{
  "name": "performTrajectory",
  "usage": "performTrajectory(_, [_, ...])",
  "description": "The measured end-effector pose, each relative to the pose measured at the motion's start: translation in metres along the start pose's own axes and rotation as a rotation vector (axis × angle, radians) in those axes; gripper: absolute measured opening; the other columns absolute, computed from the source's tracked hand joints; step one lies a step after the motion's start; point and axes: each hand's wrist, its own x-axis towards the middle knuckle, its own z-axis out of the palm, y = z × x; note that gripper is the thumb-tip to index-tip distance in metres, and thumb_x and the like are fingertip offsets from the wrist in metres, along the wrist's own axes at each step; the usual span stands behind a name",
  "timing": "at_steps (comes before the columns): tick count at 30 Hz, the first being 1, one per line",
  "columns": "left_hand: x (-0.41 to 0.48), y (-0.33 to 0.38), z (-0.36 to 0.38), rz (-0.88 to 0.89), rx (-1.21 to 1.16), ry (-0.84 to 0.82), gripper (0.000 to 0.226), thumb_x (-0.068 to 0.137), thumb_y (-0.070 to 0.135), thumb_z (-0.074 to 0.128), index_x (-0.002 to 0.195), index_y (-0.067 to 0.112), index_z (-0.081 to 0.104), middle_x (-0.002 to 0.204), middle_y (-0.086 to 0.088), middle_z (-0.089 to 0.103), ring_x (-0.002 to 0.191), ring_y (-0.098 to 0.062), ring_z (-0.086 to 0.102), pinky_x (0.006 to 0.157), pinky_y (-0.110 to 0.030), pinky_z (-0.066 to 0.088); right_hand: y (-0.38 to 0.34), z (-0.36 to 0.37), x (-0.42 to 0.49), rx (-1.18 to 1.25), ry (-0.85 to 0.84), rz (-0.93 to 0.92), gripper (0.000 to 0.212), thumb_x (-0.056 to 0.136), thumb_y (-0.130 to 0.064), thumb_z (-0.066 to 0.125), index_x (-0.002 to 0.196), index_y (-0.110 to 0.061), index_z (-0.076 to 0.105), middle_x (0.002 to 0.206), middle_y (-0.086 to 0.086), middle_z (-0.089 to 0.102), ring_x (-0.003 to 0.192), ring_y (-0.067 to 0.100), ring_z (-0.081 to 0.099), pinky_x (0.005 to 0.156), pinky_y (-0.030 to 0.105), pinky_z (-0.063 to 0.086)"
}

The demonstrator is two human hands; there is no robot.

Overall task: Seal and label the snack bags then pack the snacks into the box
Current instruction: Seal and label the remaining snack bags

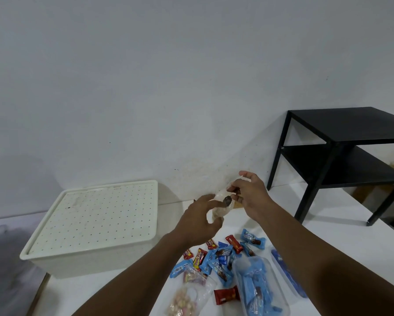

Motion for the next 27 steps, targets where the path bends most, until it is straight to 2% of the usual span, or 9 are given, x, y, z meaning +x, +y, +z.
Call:
performTrajectory(3, [0.010,-0.002,0.004,-0.049,0.023,-0.003,0.049,0.091,0.018,0.065,0.137,0.027,0.054,0.143,0.004,0.055,0.119,-0.017,0.059,0.096,-0.028,0.054,0.000,0.002,-0.001,-0.027,-0.030,-0.009,0.039,0.088,-0.004,0.059,0.120,-0.025,0.053,0.089,0.015,0.073,0.085,0.022,0.068,0.077,0.034,0.057])
performTrajectory(5, [0.017,-0.007,0.003,-0.067,0.006,0.042,0.044,0.091,0.008,0.064,0.133,0.024,0.059,0.138,0.005,0.060,0.104,-0.012,0.065,0.087,-0.019,0.054,0.000,-0.001,-0.002,-0.090,-0.049,-0.043,0.042,0.086,-0.007,0.061,0.122,-0.025,0.050,0.088,0.013,0.073,0.085,0.020,0.069,0.072,0.033,0.053])
performTrajectory(9, [0.028,-0.014,0.002,-0.153,-0.154,0.122,0.032,0.086,0.004,0.070,0.113,0.022,0.072,0.116,0.012,0.069,0.095,-0.012,0.069,0.084,-0.024,0.057,0.007,-0.020,-0.002,-0.260,-0.032,-0.169,0.034,0.090,-0.017,0.065,0.117,-0.025,0.046,0.107,0.022,0.063,0.087,0.021,0.061,0.067,0.028,0.049])
performTrajectory(11, [0.034,-0.018,0.004,-0.186,-0.217,0.128,0.029,0.082,0.005,0.076,0.104,0.024,0.074,0.104,0.015,0.070,0.089,-0.011,0.071,0.077,-0.020,0.058,0.013,-0.032,0.001,-0.260,-0.067,-0.165,0.022,0.089,-0.014,0.067,0.104,-0.021,0.052,0.106,0.021,0.062,0.091,0.023,0.057,0.075,0.033,0.048])
performTrajectory(13, [0.040,-0.022,0.007,-0.211,-0.245,0.108,0.028,0.080,0.008,0.079,0.099,0.028,0.073,0.100,0.014,0.072,0.076,-0.006,0.072,0.069,-0.018,0.056,0.020,-0.042,0.005,-0.271,-0.158,-0.107,0.013,0.087,-0.012,0.069,0.091,-0.020,0.059,0.100,0.006,0.064,0.096,0.022,0.058,0.085,0.041,0.048])
performTrajectory(15, [0.047,-0.027,0.012,-0.218,-0.245,0.097,0.029,0.077,0.009,0.082,0.096,0.029,0.073,0.098,0.011,0.073,0.067,0.004,0.067,0.063,-0.011,0.050,0.027,-0.050,0.011,-0.277,-0.237,-0.050,0.008,0.086,-0.012,0.071,0.089,-0.019,0.067,0.102,0.000,0.068,0.101,0.018,0.062,0.094,0.048,0.049])
performTrajectory(18, [0.060,-0.037,0.027,-0.237,-0.207,0.085,0.030,0.075,0.009,0.083,0.094,0.029,0.072,0.096,0.009,0.073,0.072,0.011,0.063,0.064,-0.004,0.045,0.039,-0.060,0.022,-0.390,-0.259,-0.078,0.013,0.088,-0.014,0.070,0.097,-0.024,0.074,0.108,-0.004,0.070,0.103,0.015,0.066,0.091,0.045,0.056])
performTrajectory(22, [0.076,-0.052,0.055,-0.266,-0.141,0.046,0.033,0.075,0.002,0.082,0.100,0.021,0.074,0.091,0.007,0.069,0.076,0.004,0.063,0.064,-0.001,0.043,0.056,-0.077,0.048,-0.582,-0.242,-0.126,0.018,0.089,-0.011,0.069,0.104,-0.021,0.073,0.105,0.005,0.069,0.093,0.027,0.070,0.080,0.044,0.061])
performTrajectory(27, [0.101,-0.071,0.098,-0.332,-0.131,0.021,0.027,0.080,0.008,0.078,0.104,0.020,0.074,0.092,0.007,0.068,0.083,-0.006,0.066,0.076,-0.014,0.053,0.072,-0.096,0.095,-0.697,-0.268,-0.078,0.025,0.087,-0.012,0.071,0.112,-0.017,0.071,0.107,0.009,0.069,0.096,0.021,0.070,0.090,0.040,0.058])
